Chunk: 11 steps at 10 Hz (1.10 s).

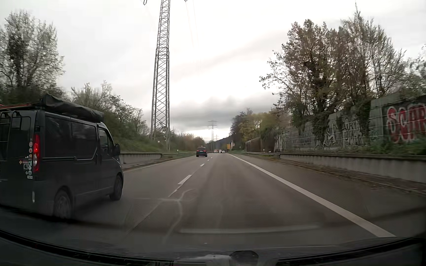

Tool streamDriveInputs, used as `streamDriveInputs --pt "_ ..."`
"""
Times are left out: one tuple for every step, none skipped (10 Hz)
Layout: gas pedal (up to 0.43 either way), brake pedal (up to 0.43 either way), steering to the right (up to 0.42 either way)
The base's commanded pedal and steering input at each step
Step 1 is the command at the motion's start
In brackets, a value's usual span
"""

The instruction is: Follow the waypoints while adhering to traffic rules and regulations

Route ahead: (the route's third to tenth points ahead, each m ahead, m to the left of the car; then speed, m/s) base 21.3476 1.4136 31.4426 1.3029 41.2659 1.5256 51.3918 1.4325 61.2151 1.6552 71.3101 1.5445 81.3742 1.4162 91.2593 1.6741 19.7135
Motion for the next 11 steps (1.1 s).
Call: streamDriveInputs --pt "0.197 0.0 0.001" --pt "0.197 0.0 0.001" --pt "0.197 0.0 0.0" --pt "0.197 0.0 0.0" --pt "0.197 0.0 0.0" --pt "0.197 0.0 0.0" --pt "0.189 0.0 0.0" --pt "0.189 0.0 0.0" --pt "0.189 0.0 0.0" --pt "0.177 0.0 0.0" --pt "0.157 0.0 0.0"
